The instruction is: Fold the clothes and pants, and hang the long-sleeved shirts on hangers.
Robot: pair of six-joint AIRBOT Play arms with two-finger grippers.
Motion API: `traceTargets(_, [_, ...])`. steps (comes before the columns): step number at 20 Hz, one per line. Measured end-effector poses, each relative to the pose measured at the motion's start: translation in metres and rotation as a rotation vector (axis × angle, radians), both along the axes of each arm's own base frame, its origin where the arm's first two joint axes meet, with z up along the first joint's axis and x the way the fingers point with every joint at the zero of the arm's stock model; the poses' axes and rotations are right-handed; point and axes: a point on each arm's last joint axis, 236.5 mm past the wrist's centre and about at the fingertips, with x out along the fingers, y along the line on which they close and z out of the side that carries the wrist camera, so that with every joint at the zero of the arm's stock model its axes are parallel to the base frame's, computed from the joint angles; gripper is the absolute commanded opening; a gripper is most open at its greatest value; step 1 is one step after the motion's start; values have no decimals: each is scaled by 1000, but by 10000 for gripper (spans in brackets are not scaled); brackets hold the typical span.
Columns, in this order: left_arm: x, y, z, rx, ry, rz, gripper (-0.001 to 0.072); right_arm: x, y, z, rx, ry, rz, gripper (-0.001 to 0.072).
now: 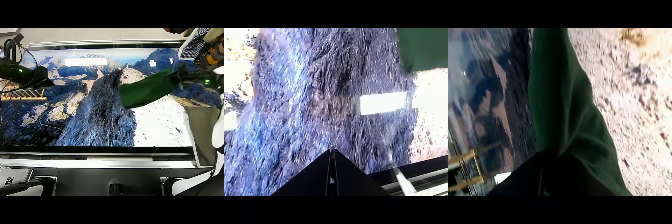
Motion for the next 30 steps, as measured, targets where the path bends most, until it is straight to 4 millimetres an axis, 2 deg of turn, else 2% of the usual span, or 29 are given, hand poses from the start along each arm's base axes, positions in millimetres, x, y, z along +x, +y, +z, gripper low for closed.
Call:
traceTargets(3, [0,0,-1,1,1,0,18,11,-56,33,0,-61,-153,31])
traceTargets(6, [0,0,-1,1,2,-2,18,6,-116,62,-17,-97,-324,30])
traceTargets(9, [0,0,-1,1,2,-2,18,-15,-167,83,-64,-81,-489,30])
traceTargets(13, [0,0,-1,1,1,-2,18,-50,-211,106,-111,-29,-689,31])
traceTargets(17, [0,0,-1,1,2,-2,18,-83,-223,110,-136,70,-788,30])
traceTargets(26, [0,0,-1,1,2,-2,18,-162,-218,90,-263,368,-820,30])
traceTargets(30, [0,0,-1,1,2,-2,18,-191,-211,81,-289,491,-807,32])
